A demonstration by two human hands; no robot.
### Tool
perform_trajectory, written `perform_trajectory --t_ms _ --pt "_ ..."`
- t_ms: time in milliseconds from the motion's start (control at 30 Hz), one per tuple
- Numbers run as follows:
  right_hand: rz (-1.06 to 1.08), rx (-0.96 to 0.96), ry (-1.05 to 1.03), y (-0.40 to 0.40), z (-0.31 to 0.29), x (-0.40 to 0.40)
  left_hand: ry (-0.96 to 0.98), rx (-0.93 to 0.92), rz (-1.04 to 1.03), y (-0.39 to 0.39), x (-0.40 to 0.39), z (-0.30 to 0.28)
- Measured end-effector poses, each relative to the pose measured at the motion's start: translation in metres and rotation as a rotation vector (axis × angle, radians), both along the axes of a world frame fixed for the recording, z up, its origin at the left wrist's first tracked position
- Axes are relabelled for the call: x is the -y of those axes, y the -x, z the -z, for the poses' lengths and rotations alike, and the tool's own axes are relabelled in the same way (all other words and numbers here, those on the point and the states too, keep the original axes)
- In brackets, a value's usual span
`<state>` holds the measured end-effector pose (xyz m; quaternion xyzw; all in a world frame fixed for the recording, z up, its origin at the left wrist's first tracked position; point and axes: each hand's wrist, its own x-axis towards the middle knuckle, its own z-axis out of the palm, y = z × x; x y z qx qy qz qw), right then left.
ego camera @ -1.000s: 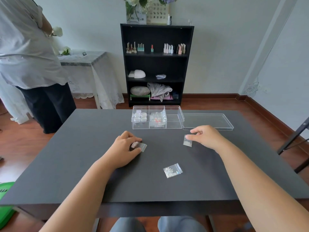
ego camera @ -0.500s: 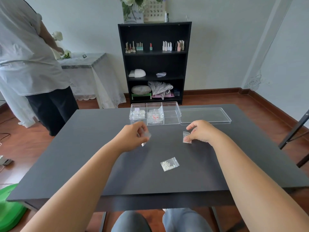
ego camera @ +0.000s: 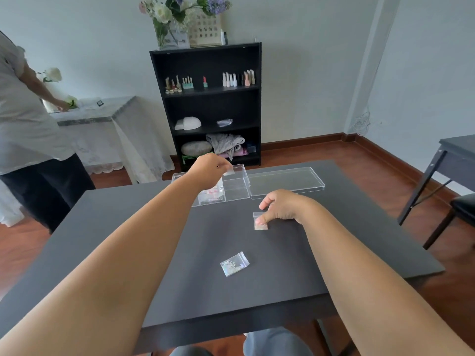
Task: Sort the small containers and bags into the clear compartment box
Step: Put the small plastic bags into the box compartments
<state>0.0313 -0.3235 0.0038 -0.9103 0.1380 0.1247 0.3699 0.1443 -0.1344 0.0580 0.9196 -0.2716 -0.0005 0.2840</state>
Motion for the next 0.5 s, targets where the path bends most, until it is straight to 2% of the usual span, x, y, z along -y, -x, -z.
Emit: perform_trajectory --t_ms 167,267,500 --pt "-0.016 0.037 0.002 0.000 0.005 -0.002 -0.241 0.036 0.037 -0.017 0.008 0.009" --pt "-0.035 0.053 0.036 0.001 0.006 -0.004 -0.396 0.120 0.071 -0.021 0.015 0.014" --pt "-0.049 0.075 0.025 0.003 0.009 -0.002 -0.605 0.151 0.025 -0.027 0.030 0.020"
